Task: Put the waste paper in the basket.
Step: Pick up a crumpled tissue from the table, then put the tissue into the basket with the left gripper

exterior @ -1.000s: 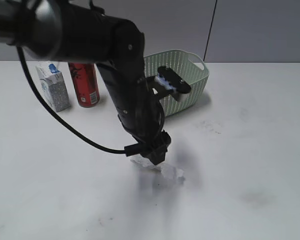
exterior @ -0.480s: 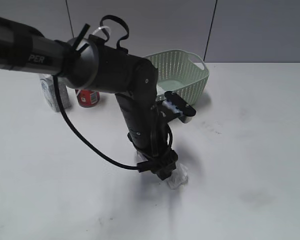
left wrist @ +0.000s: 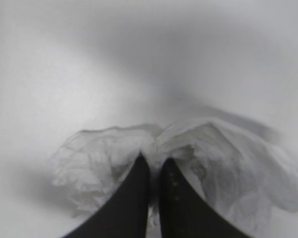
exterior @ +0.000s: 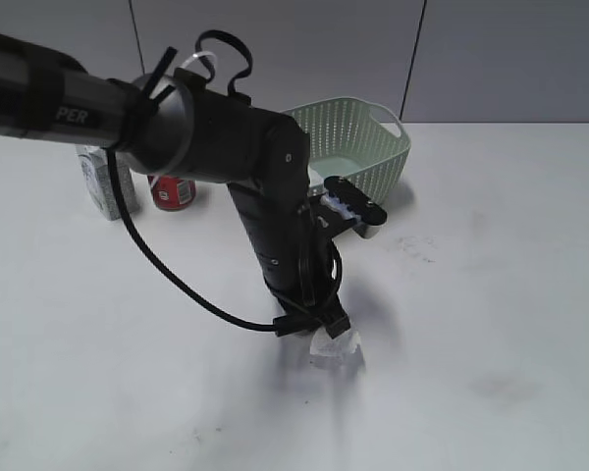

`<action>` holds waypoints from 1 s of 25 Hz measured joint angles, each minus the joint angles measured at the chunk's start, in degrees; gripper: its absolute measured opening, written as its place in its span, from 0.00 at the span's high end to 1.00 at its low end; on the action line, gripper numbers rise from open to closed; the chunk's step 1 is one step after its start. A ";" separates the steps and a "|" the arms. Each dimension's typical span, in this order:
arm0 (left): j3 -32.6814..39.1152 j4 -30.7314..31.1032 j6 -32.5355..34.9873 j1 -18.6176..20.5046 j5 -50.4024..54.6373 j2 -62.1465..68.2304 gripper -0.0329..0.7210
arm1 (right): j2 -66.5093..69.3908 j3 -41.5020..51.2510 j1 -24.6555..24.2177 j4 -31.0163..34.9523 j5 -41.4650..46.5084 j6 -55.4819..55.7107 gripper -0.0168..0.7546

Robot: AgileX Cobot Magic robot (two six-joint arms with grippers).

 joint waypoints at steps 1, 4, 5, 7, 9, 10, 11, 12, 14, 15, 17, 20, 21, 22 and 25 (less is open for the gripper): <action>0.00 0.00 0.00 0.00 0.14 0.00 0.92 | 0.00 0.00 0.00 0.00 0.00 0.00 0.22; -0.57 0.00 0.00 0.00 1.59 -0.79 0.92 | 0.00 0.00 0.00 0.00 0.00 0.00 0.22; -1.24 0.00 0.00 0.00 2.34 -1.41 0.92 | 0.00 0.00 0.00 0.00 0.00 0.00 0.22; -2.92 0.00 0.00 0.00 3.76 -3.07 0.92 | 0.00 0.00 0.00 0.00 0.00 0.00 0.22; -5.17 0.00 0.00 0.00 4.57 -5.19 0.93 | 0.00 0.00 0.00 0.00 0.00 0.00 0.22; -6.38 0.00 0.00 0.00 4.77 -6.33 0.93 | 0.00 0.00 0.00 0.00 0.00 0.00 0.22; -7.43 0.13 0.00 0.00 4.90 -7.36 0.93 | 0.00 0.00 0.00 0.00 0.00 0.00 0.22; -8.66 0.58 0.00 0.00 4.90 -8.25 0.93 | 0.00 0.00 0.00 0.00 0.00 0.00 0.22; -11.04 3.33 0.00 0.00 4.89 -9.37 0.93 | 0.00 0.00 0.00 0.00 0.00 0.00 0.22; -12.32 5.35 0.00 0.00 4.60 -9.76 0.93 | 0.00 0.00 0.00 0.00 0.00 0.00 0.22; -14.32 9.59 0.00 0.00 3.09 -9.94 0.93 | 0.00 0.00 0.00 0.00 0.00 0.00 0.22; -14.86 17.38 0.00 0.06 -2.18 -9.94 0.93 | 0.00 0.00 0.00 0.00 0.00 0.00 0.22; -14.86 20.00 0.00 0.24 -4.46 -9.82 0.93 | 0.00 0.00 0.00 0.00 0.00 0.00 0.22; -14.86 22.11 0.00 0.55 -6.53 -9.76 0.93 | 0.00 0.00 0.00 0.00 0.00 0.00 0.22; -14.86 24.48 0.00 2.61 -14.84 -9.27 0.93 | 0.00 0.00 0.00 0.00 0.00 0.00 0.22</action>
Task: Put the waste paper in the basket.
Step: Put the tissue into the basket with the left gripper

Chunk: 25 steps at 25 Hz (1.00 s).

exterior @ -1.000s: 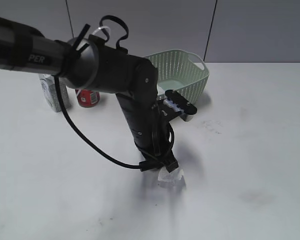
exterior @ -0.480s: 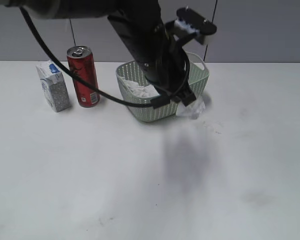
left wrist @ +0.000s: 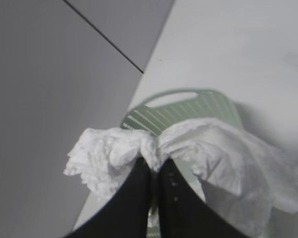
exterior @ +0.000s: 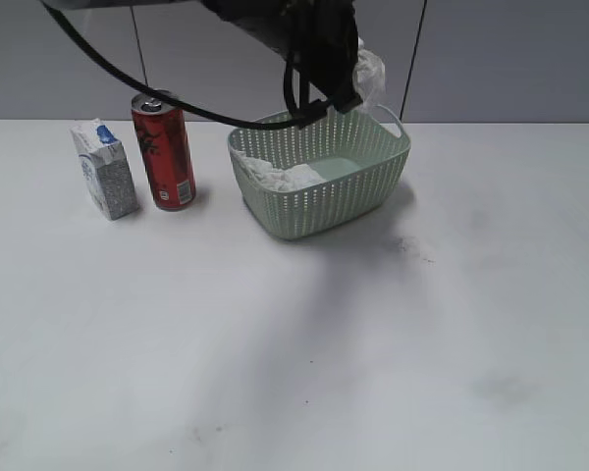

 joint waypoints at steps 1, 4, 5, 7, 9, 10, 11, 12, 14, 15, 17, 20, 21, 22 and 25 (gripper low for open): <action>0.00 0.24 0.00 1.04 -3.01 0.41 0.93 | 0.00 0.00 0.00 0.00 0.00 0.00 0.22; 0.00 0.14 0.00 4.13 -9.69 2.50 0.93 | 0.00 0.00 0.00 0.00 0.00 0.00 0.22; 0.00 -0.29 0.00 5.12 -11.06 3.40 0.93 | 0.00 0.00 0.00 0.00 0.00 0.00 0.22; 0.00 -3.02 0.00 6.55 -12.07 5.10 0.91 | 0.00 0.00 0.00 0.00 0.00 0.00 0.22; 0.00 -6.76 0.00 7.73 -12.07 6.65 0.84 | 0.00 0.00 0.00 0.00 0.00 0.00 0.22; 0.00 -8.61 0.00 8.10 -11.91 7.41 0.77 | 0.00 0.00 0.00 0.00 0.00 0.00 0.22; 0.00 -10.21 0.00 8.43 -11.62 8.03 0.70 | 0.00 0.00 0.00 0.00 0.00 0.00 0.22; 0.00 -11.25 0.00 8.63 -11.11 8.57 0.59 | 0.00 0.00 0.00 0.00 0.00 0.00 0.22; 0.00 -13.10 0.00 8.69 -10.10 9.23 0.35 | 0.00 0.00 0.00 0.00 0.00 0.00 0.22; 0.00 -13.79 0.00 8.69 -9.94 9.35 0.23 | 0.00 0.00 0.00 0.00 0.00 0.00 0.22; 0.00 -14.49 0.00 8.69 -9.78 9.36 0.11 | 0.00 0.00 0.00 0.00 0.00 0.00 0.22; 0.00 -14.73 0.00 8.69 -9.12 8.92 0.09 | 0.00 0.00 0.00 0.00 0.00 0.00 0.22; 0.00 -14.79 0.00 8.69 -8.35 8.61 0.10 | 0.00 0.00 0.00 0.00 0.00 0.00 0.22; 0.00 -14.79 0.00 8.69 -7.49 8.01 0.10 | 0.00 0.00 0.00 0.00 0.00 0.05 0.22; 0.00 -14.79 0.00 8.87 -3.50 5.42 0.12 | 0.00 0.00 0.00 0.00 0.00 0.05 0.22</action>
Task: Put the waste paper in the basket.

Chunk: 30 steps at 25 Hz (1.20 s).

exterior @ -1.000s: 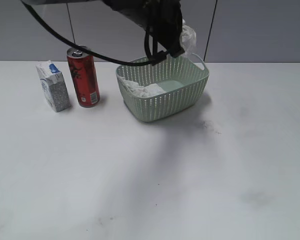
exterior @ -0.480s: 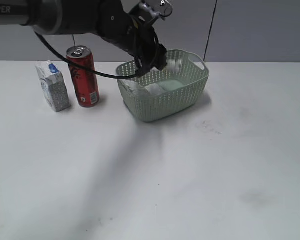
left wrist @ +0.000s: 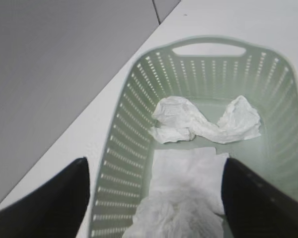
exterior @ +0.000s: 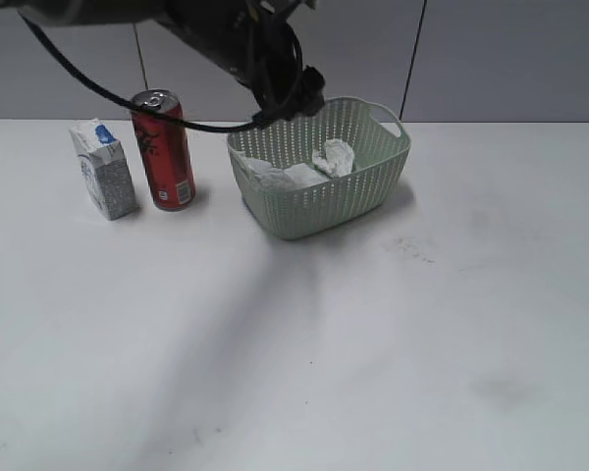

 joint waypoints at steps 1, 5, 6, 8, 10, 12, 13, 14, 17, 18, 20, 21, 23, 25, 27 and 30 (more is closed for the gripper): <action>0.00 -0.04 0.00 0.19 1.52 -1.37 0.12 | 0.00 0.00 0.00 0.00 0.00 0.00 0.22; 0.00 0.44 -3.10 2.08 7.44 -7.34 0.13 | 0.00 0.00 0.00 0.00 0.00 0.00 0.22; 0.00 0.88 -4.73 2.95 9.14 -8.63 0.14 | 0.00 0.00 0.00 0.00 0.00 0.00 0.22; 0.00 2.35 -7.67 4.98 12.73 -11.53 0.15 | 0.00 0.00 0.00 0.00 0.00 0.00 0.22; 0.00 4.40 -11.10 7.47 17.16 -13.82 0.16 | 0.00 0.00 0.00 0.00 0.00 0.00 0.22; 0.00 7.22 -15.04 10.42 21.15 -16.02 0.18 | 0.00 0.00 0.00 0.00 0.00 0.00 0.22; 0.00 8.87 -17.21 12.01 23.30 -16.88 0.18 | 0.00 0.00 0.00 0.00 0.00 0.00 0.22; 0.00 10.30 -19.01 13.35 25.46 -17.77 0.19 | 0.00 0.00 0.00 0.00 0.00 0.00 0.22; 0.00 11.97 -22.84 18.05 31.23 -19.85 0.19 | 0.00 0.00 0.00 0.00 0.00 0.00 0.22; -0.01 12.14 -23.85 19.64 32.87 -20.40 0.19 | 0.00 0.00 0.00 0.00 0.00 0.00 0.22; -0.01 12.20 -25.14 22.61 37.65 -21.11 0.19 | 0.00 0.00 0.00 0.00 0.00 0.00 0.22; -0.01 12.20 -25.45 23.74 40.27 -21.44 0.19 | 0.00 0.00 0.00 0.00 0.00 0.00 0.22; 0.07 11.79 -25.77 26.17 42.89 -21.98 0.19 | 0.00 0.00 0.00 0.00 0.00 0.00 0.22; 1.53 9.92 -25.91 27.91 43.41 -23.46 0.19 | 0.00 0.00 0.00 0.00 0.00 0.00 0.22; 4.86 8.39 -25.97 28.71 43.70 -26.18 0.19 | 0.00 0.00 0.00 0.00 0.00 0.00 0.22; 12.04 6.59 -25.43 28.84 43.86 -32.69 0.19 | 0.00 0.00 0.00 0.00 0.00 0.00 0.22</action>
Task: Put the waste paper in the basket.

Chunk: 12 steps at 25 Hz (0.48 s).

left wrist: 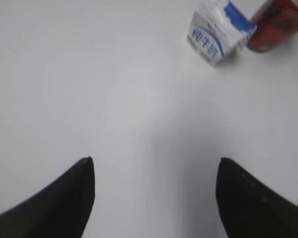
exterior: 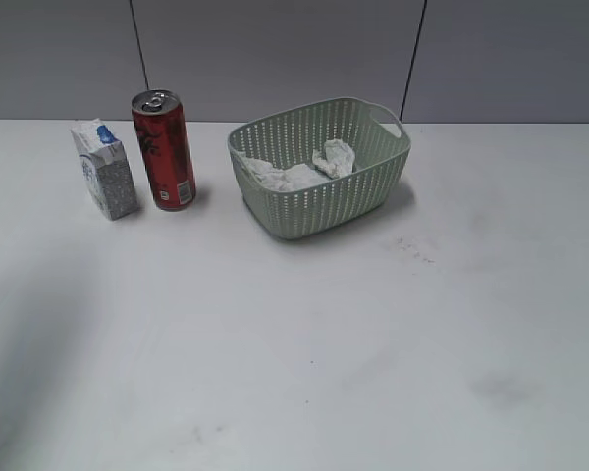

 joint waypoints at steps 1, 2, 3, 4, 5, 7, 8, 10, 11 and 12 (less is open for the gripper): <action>3.12 -0.21 0.36 0.00 0.06 -2.11 0.19 | 0.00 0.00 0.00 0.00 0.00 0.00 0.22; 5.91 -0.11 0.47 0.00 0.00 -4.76 0.19 | 0.00 0.00 0.00 0.00 0.00 0.00 0.22; 9.46 0.30 0.60 0.00 0.07 -7.53 0.19 | 0.00 0.00 0.00 0.00 0.00 0.00 0.22; 13.14 0.63 0.60 0.00 0.13 -10.02 0.19 | 0.00 0.00 0.00 0.00 0.00 0.00 0.22; 16.89 1.05 0.60 0.00 0.13 -13.00 0.19 | 0.00 0.00 0.00 0.00 0.00 0.00 0.22; 23.69 1.31 0.67 0.00 0.03 -19.08 0.19 | 0.00 0.00 0.00 0.00 0.00 0.00 0.22; 27.20 1.31 0.67 0.00 -0.35 -21.60 0.19 | 0.00 0.00 0.00 0.00 0.00 0.00 0.22; 33.22 1.31 0.72 0.00 -1.08 -27.65 0.19 | 0.00 0.00 0.00 0.00 0.00 0.00 0.22; 36.26 1.31 0.71 0.00 -1.71 -30.77 0.20 | 0.00 0.00 0.00 0.00 0.00 0.00 0.22; 39.13 1.31 0.77 0.00 -2.15 -33.32 0.20 | 0.00 0.00 0.00 0.00 0.00 0.00 0.22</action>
